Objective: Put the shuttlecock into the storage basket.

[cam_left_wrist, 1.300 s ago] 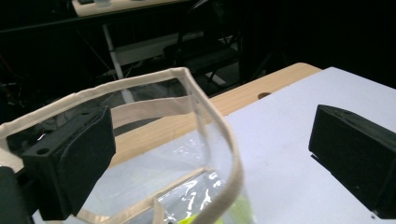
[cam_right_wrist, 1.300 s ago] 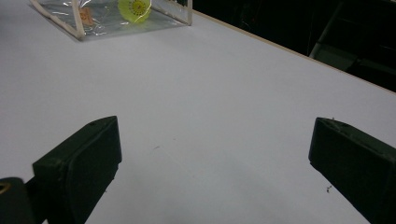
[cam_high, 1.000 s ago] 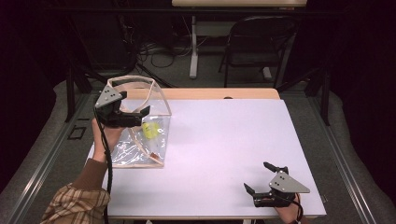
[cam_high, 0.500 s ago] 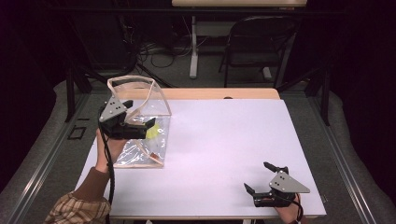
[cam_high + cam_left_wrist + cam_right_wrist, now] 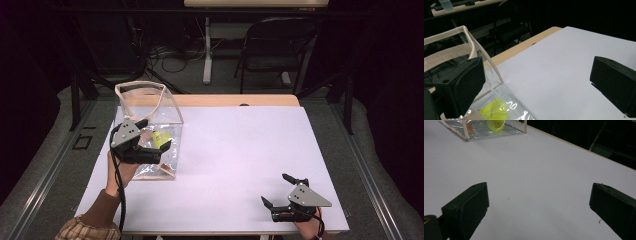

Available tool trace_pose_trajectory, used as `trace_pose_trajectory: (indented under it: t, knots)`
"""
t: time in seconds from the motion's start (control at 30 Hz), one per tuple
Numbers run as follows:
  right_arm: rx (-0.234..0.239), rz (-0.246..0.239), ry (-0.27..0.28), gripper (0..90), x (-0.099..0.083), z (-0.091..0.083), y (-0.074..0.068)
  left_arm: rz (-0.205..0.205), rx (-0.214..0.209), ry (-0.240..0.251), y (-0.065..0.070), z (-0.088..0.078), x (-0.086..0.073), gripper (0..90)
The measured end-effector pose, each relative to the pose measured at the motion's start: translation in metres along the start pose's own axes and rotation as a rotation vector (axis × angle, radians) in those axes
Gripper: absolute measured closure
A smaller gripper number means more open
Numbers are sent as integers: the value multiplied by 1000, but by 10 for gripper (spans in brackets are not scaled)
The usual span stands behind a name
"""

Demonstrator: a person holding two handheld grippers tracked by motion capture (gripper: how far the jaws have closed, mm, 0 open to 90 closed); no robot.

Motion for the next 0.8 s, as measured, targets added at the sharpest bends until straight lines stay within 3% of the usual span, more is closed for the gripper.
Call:
trace_pose_trajectory:
  t: [0.23,0.6,0.8]
  knots:
    - [2,-1,-1,20,0,0,0,12,-16,-4,10,-2,-13,0]
    - [1,-1,0,21,0,1,0,-20,-68,30,19,-4,-37,0]
    - [1,-1,-2,21,0,1,-1,-39,-86,22,23,-3,-50,0]
Point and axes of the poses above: each handheld gripper's, and its own axes: z roughly forward along the jaws, x roughly out of its top, y roughly to its right, the point moved 5 cm from there along z, roughly forward along the jaws, and after that the axes turned 5 degrees about z, right-handed, at the moved point
